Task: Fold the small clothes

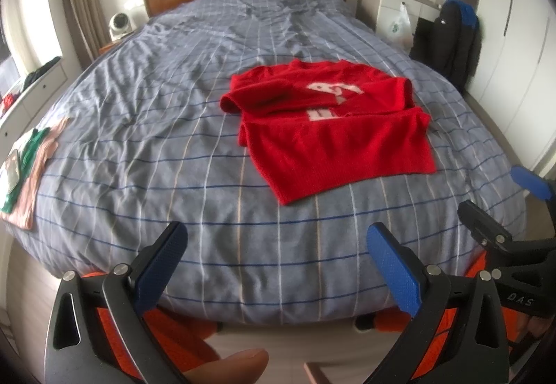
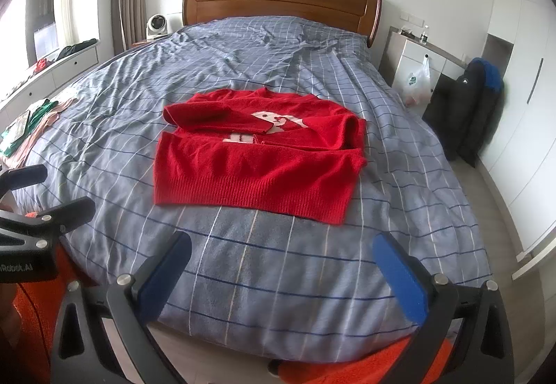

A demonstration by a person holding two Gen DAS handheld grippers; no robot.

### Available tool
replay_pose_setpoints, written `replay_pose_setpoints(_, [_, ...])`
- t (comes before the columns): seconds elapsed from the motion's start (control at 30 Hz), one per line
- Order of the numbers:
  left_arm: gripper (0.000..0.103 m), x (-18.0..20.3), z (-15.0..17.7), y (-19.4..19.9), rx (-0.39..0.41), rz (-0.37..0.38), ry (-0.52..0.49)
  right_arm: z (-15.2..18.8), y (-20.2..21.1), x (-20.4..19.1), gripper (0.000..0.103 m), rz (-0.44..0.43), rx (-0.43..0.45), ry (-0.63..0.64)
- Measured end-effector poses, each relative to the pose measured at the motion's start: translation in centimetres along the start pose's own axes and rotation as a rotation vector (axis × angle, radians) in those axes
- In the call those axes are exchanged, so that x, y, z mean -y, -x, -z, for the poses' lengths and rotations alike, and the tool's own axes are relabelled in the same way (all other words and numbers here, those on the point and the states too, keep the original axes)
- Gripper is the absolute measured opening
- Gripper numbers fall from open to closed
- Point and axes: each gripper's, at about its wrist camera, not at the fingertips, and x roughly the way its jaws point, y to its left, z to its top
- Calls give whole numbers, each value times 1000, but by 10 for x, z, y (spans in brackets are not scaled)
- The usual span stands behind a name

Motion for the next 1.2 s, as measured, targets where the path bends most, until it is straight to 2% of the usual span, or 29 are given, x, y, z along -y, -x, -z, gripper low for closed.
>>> replay_pose_setpoints(1.2, [103,2,1,1,-3,-3,1,0,1,2,103,19,0,-7])
